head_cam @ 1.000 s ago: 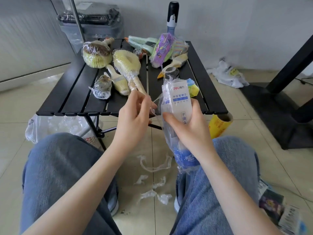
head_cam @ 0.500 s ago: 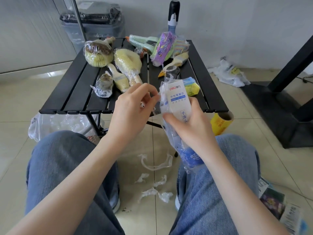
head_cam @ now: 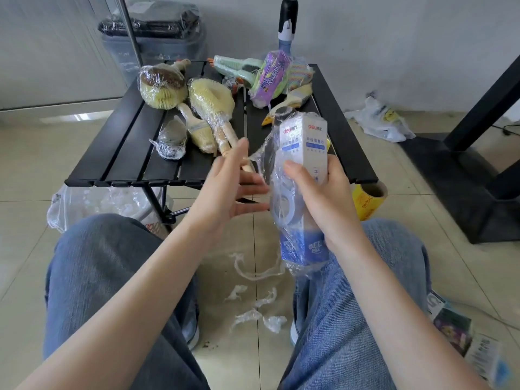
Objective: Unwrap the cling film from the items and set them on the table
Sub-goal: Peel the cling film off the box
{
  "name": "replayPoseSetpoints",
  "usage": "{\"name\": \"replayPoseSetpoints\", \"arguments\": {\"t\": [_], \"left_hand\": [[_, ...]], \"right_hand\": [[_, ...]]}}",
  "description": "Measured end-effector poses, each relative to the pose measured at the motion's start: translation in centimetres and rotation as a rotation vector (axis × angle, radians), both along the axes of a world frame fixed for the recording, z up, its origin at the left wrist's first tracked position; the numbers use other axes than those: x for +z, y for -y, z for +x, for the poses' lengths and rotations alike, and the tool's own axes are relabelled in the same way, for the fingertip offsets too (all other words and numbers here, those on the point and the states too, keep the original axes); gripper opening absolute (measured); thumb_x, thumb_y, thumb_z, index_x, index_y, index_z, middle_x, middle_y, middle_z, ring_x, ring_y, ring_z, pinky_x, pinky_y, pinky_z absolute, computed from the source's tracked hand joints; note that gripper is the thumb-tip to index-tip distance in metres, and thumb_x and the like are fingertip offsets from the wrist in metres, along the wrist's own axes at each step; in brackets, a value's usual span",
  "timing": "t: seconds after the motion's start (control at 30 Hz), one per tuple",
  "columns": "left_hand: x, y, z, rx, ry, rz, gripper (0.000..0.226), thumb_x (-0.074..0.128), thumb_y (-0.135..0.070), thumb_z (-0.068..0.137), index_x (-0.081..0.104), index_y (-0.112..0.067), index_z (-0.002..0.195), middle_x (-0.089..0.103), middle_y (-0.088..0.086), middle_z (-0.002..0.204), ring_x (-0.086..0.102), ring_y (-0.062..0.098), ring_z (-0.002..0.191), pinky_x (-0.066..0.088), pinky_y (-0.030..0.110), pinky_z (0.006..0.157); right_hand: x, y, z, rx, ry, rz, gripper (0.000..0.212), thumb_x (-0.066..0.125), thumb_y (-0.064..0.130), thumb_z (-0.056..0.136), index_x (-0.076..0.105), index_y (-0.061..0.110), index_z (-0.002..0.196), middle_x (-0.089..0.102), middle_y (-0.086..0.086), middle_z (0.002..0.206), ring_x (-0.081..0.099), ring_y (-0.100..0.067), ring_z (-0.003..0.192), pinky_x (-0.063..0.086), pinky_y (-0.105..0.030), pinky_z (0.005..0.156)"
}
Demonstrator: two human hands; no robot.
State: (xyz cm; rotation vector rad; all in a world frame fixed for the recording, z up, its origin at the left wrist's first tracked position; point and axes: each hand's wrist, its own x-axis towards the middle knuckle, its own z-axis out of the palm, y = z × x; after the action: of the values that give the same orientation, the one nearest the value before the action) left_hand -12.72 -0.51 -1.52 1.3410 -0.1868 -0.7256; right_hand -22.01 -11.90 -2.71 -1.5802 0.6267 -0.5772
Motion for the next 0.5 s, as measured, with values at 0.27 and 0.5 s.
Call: {"name": "replayPoseSetpoints", "arguments": {"t": [0.27, 0.5], "left_hand": [[-0.5, -0.2, -1.5, -0.120, 0.152, 0.078, 0.018, 0.055, -0.031, 0.095, 0.055, -0.014, 0.089, 0.059, -0.005, 0.073, 0.060, 0.005, 0.065, 0.053, 0.021, 0.059], [-0.3, 0.0, -0.9, -0.086, 0.048, 0.188, 0.028, 0.055, -0.043, 0.093, 0.060, -0.015, 0.089, 0.058, -0.003, 0.074, 0.058, 0.009, 0.062, 0.054, 0.025, 0.058]], "right_hand": [[0.4, -0.1, 0.2, -0.005, 0.046, -0.178, 0.040, 0.072, 0.030, 0.083, 0.044, 0.021, 0.109, 0.058, 0.019, 0.091, 0.057, 0.018, 0.076, 0.046, -0.007, 0.061], [0.3, -0.4, -0.3, 0.038, 0.096, -0.239, 0.044, 0.074, 0.027, 0.082, 0.043, 0.020, 0.112, 0.059, 0.021, 0.095, 0.060, 0.014, 0.084, 0.050, -0.011, 0.068]]}}
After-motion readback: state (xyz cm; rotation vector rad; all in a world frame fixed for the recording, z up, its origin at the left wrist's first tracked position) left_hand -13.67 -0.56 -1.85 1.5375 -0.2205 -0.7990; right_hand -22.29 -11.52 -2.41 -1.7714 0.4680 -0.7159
